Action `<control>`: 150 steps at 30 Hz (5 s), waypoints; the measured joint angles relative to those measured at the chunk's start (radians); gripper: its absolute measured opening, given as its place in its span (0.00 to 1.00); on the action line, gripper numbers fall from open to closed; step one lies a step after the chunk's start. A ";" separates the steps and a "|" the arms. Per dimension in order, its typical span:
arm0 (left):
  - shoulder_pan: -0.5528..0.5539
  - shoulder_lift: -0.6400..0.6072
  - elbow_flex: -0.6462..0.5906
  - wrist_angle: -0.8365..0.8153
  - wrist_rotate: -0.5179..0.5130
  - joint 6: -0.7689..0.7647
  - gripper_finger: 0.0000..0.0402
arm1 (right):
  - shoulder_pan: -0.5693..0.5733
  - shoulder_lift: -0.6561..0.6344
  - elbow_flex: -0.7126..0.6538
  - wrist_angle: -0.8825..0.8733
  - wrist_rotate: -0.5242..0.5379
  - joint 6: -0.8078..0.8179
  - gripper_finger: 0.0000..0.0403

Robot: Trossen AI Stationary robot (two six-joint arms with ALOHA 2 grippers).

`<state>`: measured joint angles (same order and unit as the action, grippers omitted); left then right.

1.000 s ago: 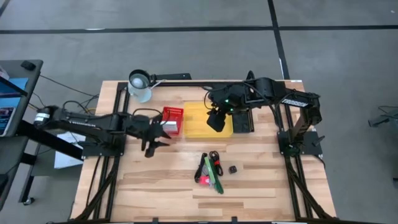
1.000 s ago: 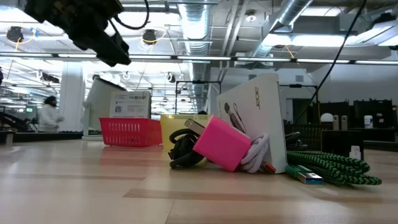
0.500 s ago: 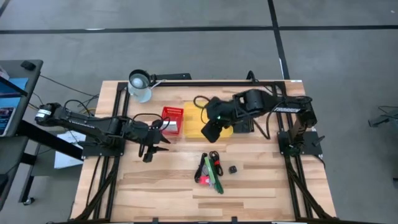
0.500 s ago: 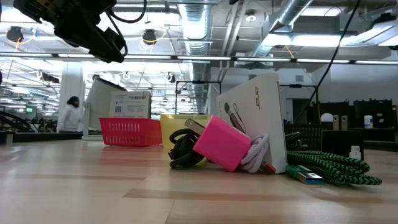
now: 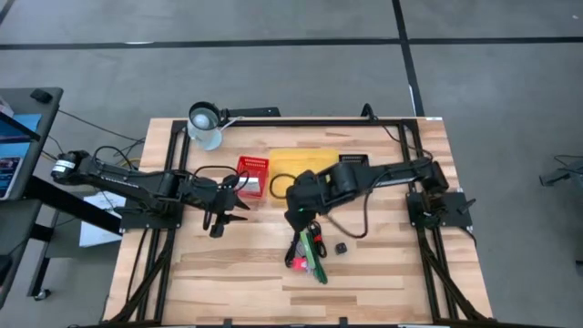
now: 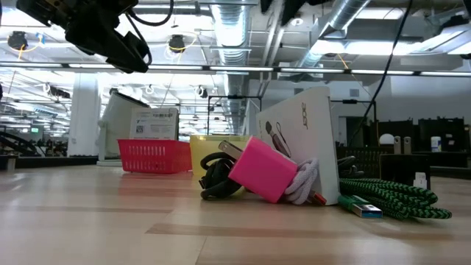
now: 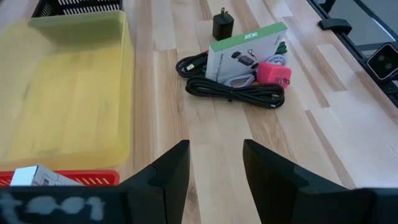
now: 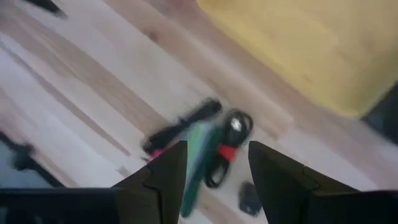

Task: Pick and place items into bin
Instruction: Put the card reader box into the red bin

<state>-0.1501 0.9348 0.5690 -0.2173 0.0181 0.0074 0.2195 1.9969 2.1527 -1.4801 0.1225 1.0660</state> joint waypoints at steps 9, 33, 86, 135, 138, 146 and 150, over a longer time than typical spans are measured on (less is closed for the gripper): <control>0.000 0.000 0.000 -0.006 0.000 0.000 0.35 | 0.050 0.094 -0.002 0.022 -0.024 0.073 0.41; 0.000 0.000 0.000 -0.041 0.000 0.014 0.35 | 0.140 0.120 0.001 0.045 -0.009 0.268 0.41; -0.027 0.775 1.038 -0.758 -0.049 0.767 0.35 | -0.040 -0.561 0.003 -0.091 0.443 -0.903 0.18; -0.069 1.216 1.426 -0.821 -0.024 0.916 0.35 | -0.118 -0.570 0.002 -0.091 0.398 -1.067 0.18; -0.080 1.224 1.428 -0.827 -0.035 0.907 0.35 | -0.118 -0.570 0.002 -0.091 0.398 -1.067 0.18; -0.086 1.246 1.426 -0.858 -0.052 0.889 0.35 | -0.118 -0.570 0.002 -0.091 0.397 -1.067 0.18; -0.086 1.246 1.426 -0.849 -0.047 0.897 0.35 | -0.118 -0.570 0.002 -0.091 0.397 -1.067 0.18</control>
<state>-0.2359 2.1807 1.9953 -1.0665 -0.0285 0.9043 0.1020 1.4265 2.1548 -1.5711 0.5190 -0.0013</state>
